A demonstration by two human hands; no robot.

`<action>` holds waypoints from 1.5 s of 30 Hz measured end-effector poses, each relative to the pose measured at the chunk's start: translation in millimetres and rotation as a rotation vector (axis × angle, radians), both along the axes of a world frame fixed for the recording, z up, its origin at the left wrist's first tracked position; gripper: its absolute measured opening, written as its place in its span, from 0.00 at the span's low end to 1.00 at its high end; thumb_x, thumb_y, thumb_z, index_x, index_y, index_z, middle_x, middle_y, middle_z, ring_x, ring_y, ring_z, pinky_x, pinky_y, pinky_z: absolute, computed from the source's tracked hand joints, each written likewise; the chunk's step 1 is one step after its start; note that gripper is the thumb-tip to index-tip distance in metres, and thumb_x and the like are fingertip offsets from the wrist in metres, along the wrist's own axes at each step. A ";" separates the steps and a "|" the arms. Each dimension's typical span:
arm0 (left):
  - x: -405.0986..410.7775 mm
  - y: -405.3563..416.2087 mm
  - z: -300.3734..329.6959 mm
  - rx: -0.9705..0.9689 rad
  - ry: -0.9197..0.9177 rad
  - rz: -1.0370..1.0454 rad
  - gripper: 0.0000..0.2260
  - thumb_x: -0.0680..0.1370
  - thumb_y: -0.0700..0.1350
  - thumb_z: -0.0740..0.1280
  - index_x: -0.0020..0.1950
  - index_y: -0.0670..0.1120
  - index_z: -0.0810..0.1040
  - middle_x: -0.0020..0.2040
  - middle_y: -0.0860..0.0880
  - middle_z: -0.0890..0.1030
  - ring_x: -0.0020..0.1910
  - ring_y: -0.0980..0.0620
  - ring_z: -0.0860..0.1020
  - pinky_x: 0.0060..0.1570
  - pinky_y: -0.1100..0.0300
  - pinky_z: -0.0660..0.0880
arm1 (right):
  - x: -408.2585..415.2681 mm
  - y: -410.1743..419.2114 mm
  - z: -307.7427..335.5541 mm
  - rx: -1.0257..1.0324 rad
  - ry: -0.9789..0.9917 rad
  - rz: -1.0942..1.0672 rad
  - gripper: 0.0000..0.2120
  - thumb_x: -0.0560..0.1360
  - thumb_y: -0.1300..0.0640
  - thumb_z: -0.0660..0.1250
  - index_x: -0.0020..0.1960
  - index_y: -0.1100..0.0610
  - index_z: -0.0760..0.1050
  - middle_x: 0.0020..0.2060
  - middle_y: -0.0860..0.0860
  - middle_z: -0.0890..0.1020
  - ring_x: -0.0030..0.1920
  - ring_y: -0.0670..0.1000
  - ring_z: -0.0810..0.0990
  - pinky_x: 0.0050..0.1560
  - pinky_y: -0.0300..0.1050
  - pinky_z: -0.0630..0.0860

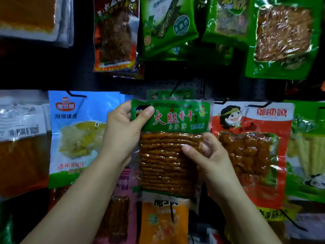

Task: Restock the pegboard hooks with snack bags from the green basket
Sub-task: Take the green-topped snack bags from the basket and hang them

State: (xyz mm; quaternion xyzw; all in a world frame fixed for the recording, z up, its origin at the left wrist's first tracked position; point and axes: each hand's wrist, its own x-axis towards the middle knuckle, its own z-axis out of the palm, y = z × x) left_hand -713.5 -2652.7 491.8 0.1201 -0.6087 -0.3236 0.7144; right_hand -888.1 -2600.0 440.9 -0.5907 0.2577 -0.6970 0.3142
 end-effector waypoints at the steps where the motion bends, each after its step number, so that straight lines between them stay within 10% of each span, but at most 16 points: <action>1: -1.1 -0.5 1.2 -0.025 -0.009 0.013 0.04 0.69 0.46 0.73 0.42 0.51 0.82 0.40 0.52 0.86 0.40 0.52 0.85 0.38 0.61 0.79 | 1.3 2.3 7.5 -0.010 -0.028 -0.004 0.17 0.65 0.56 0.73 0.53 0.57 0.76 0.45 0.55 0.86 0.46 0.52 0.85 0.42 0.40 0.80; 25: -21.1 -2.6 83.5 -0.145 -0.037 0.162 0.03 0.71 0.43 0.73 0.41 0.51 0.82 0.44 0.48 0.86 0.46 0.47 0.84 0.50 0.44 0.80 | 2.4 0.2 121.1 -0.327 0.180 -0.803 0.16 0.73 0.59 0.72 0.57 0.52 0.70 0.54 0.49 0.79 0.58 0.49 0.78 0.61 0.52 0.75; 36: -24.6 -15.9 85.8 0.000 -0.109 0.155 0.29 0.66 0.51 0.75 0.63 0.40 0.76 0.60 0.41 0.79 0.59 0.41 0.78 0.58 0.44 0.76 | 1.0 -10.2 120.5 -0.327 0.346 -0.955 0.24 0.73 0.59 0.71 0.67 0.53 0.69 0.56 0.45 0.76 0.54 0.41 0.71 0.51 0.27 0.63; 40: -23.3 -35.9 68.1 0.028 -0.117 0.173 0.08 0.73 0.43 0.73 0.51 0.49 0.79 0.47 0.54 0.83 0.46 0.55 0.83 0.46 0.57 0.80 | 4.0 -19.5 110.0 -0.325 0.398 -0.982 0.25 0.75 0.61 0.69 0.70 0.54 0.66 0.52 0.51 0.79 0.49 0.42 0.76 0.47 0.31 0.67; 45: -23.3 -56.8 37.6 0.119 -0.122 0.120 0.10 0.74 0.40 0.70 0.45 0.51 0.71 0.32 0.62 0.77 0.29 0.71 0.77 0.27 0.78 0.69 | 3.2 -40.6 80.8 -0.338 0.428 -0.951 0.30 0.77 0.63 0.64 0.75 0.56 0.56 0.39 0.47 0.72 0.34 0.42 0.69 0.38 0.37 0.66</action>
